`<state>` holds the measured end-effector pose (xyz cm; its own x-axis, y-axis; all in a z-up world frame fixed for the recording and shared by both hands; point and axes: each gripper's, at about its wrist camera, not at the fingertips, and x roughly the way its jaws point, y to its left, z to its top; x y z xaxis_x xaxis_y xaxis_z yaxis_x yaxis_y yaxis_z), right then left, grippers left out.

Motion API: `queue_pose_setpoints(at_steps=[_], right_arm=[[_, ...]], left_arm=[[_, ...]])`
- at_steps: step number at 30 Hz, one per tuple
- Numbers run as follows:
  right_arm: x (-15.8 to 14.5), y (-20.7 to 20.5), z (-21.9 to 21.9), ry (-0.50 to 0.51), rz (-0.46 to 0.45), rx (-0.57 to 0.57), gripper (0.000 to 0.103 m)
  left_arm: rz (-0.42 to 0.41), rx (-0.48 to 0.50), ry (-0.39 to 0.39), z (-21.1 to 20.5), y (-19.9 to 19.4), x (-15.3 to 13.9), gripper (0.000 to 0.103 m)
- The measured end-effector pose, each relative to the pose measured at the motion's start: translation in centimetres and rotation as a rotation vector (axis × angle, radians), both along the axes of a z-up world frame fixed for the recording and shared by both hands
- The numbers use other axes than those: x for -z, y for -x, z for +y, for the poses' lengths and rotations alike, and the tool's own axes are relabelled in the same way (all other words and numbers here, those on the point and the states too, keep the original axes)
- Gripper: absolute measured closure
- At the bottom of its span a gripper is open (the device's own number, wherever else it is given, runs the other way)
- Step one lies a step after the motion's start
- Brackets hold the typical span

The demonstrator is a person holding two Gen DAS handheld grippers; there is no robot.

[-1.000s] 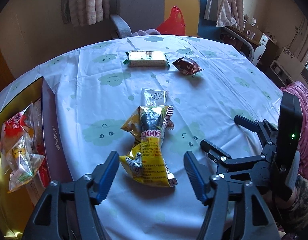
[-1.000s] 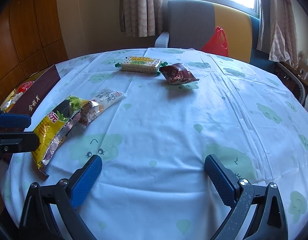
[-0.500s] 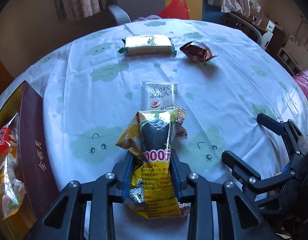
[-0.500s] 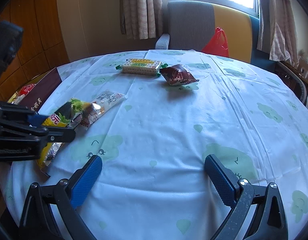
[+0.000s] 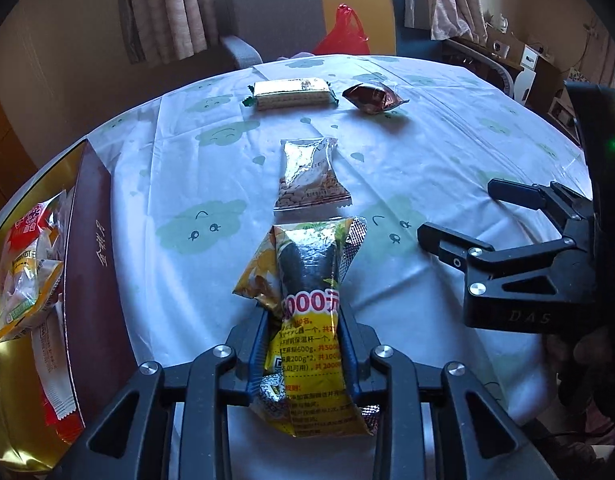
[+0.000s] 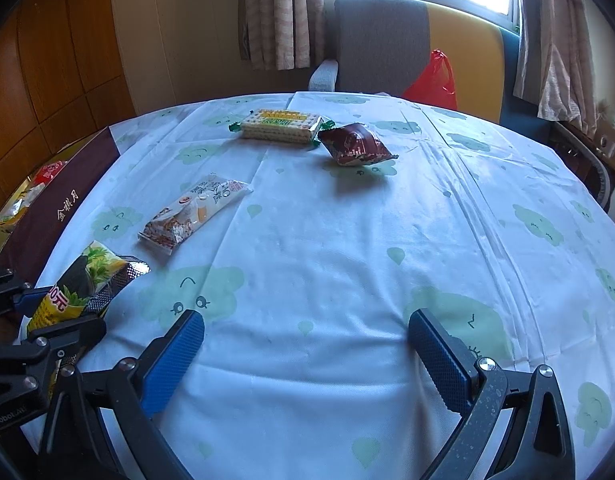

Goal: Organize snacks
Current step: 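Hold the yellow wafer bag while the right gripper grasps the white BA ZHEN packet, then carry the wafer bag over the tin while the right gripper holds the white packet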

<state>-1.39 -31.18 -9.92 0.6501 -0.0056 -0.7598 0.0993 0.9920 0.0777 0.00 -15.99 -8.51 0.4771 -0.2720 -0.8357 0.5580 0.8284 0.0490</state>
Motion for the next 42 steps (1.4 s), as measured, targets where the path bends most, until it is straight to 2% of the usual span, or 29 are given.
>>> queue_pose_setpoints(at_steps=[3,5,8,9,10,13,15,19,20,22,25,27,29,31,35,39,42], right_arm=[[-0.1,-0.2,0.0,0.001,0.023,-0.001,0.001],[-0.2,-0.3,-0.2,-0.002,0.042,0.006,0.004],[-0.8,-0.6,-1.1,-0.028,0.075,0.036,0.019],[-1.1,-0.9,-1.5,-0.051,0.086,0.043,0.028],[-1.3,-1.2,-1.9,-0.083,0.096,0.048,0.036],[-2.0,-2.6,-2.8,-0.207,0.123,0.071,0.048],[-2.6,-3.6,-2.3,-0.265,0.119,0.059,0.05],[-3.6,-6.5,1.1,-0.304,0.125,-0.025,0.051],[-3.6,-7.3,2.1,-0.303,0.134,-0.047,0.05],[-3.4,-9.0,3.8,-0.283,0.158,-0.073,0.032],[-2.7,-11.1,5.6,-0.258,0.192,-0.08,0.031],[-2.4,-12.1,6.8,-0.202,0.198,-0.099,0.031],[-1.8,-12.4,8.3,-0.077,0.22,-0.142,0.057],[-1.8,-11.9,8.9,0.009,0.203,-0.19,0.07],[-2.9,-9.4,7.6,0.044,0.166,-0.219,0.07],[-2.2,-6.8,4.7,0.062,0.189,-0.181,0.07],[-1.6,-5.1,2.9,0.006,0.181,-0.155,0.069]], left_arm=[[-0.006,0.012,0.012,0.2,0.0,-0.1,0.073],[-0.021,0.026,-0.007,0.2,0.4,-0.3,0.074],[-0.031,0.073,-0.018,0.4,1.4,-0.6,0.075],[-0.031,0.081,-0.021,0.7,1.8,-0.5,0.075],[-0.034,0.093,-0.024,0.9,2.2,-0.5,0.075],[-0.034,0.113,-0.014,1.8,3.3,-0.5,0.075],[-0.027,0.107,0.007,2.2,3.3,-0.4,0.075],[-0.013,0.101,0.039,2.6,3.0,-0.3,0.075],[-0.014,0.102,0.043,2.6,3.0,-0.3,0.075],[-0.015,0.102,0.053,2.8,3.1,-0.3,0.074],[-0.013,0.102,0.067,3.0,3.1,-0.3,0.074],[-0.012,0.102,0.073,3.1,3.1,-0.3,0.074],[-0.012,0.102,0.076,3.1,3.1,-0.3,0.074],[-0.01,0.1,0.082,3.2,3.1,-0.3,0.074],[-0.006,0.094,0.088,3.2,3.1,-0.3,0.074],[-0.008,0.091,0.082,3.0,3.2,-0.4,0.074],[-0.012,0.09,0.072,2.8,2.8,-0.3,0.074]])
